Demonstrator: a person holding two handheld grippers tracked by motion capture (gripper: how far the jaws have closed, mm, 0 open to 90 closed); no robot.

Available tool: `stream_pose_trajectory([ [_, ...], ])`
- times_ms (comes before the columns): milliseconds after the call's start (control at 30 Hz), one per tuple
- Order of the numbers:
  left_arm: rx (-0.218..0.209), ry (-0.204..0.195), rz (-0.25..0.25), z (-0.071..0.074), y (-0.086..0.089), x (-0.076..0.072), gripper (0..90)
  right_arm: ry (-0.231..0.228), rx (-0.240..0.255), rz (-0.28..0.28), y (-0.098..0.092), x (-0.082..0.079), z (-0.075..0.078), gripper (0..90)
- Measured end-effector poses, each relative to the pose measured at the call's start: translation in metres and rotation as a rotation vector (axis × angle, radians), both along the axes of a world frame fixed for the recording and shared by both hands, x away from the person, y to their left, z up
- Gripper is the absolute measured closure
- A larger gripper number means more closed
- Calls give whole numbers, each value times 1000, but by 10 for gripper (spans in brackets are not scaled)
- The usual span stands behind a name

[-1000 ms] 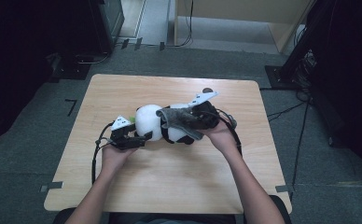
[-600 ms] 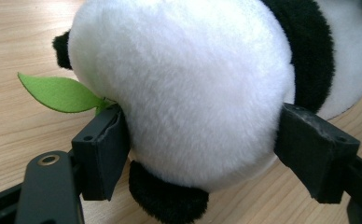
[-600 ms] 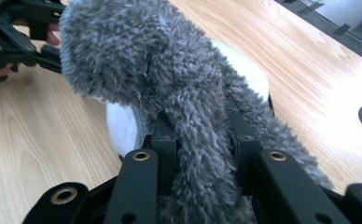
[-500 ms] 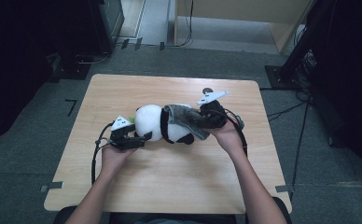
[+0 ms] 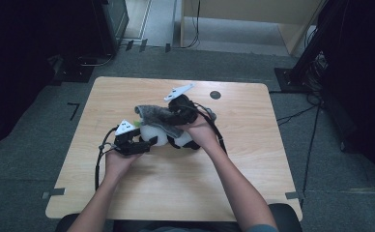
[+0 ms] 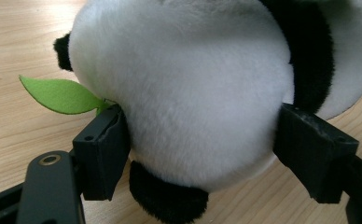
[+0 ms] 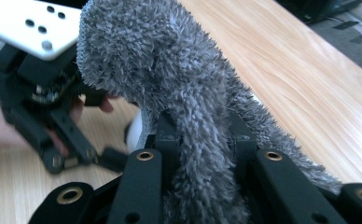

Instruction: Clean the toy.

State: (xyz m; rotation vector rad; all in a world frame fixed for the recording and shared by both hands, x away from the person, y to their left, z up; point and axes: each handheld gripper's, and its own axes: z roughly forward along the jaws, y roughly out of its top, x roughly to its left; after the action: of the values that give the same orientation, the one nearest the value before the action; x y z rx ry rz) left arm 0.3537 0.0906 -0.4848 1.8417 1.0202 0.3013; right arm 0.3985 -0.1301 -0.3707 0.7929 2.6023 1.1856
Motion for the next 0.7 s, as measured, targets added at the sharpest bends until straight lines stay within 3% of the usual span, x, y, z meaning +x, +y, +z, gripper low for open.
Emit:
stream_pose_trajectory([
  [133,3,1,0,1,1,0,213,17,-20,35,25,5,-9,724],
  [300,2,6,2,1,1,0,216,48,-51,52,38,7,-23,721],
  [500,-6,6,5,0,0,0,230,57,-40,33,23,5,-23,719],
  [700,-12,2,4,0,0,0,230,45,-43,-13,-13,-5,-17,717],
])
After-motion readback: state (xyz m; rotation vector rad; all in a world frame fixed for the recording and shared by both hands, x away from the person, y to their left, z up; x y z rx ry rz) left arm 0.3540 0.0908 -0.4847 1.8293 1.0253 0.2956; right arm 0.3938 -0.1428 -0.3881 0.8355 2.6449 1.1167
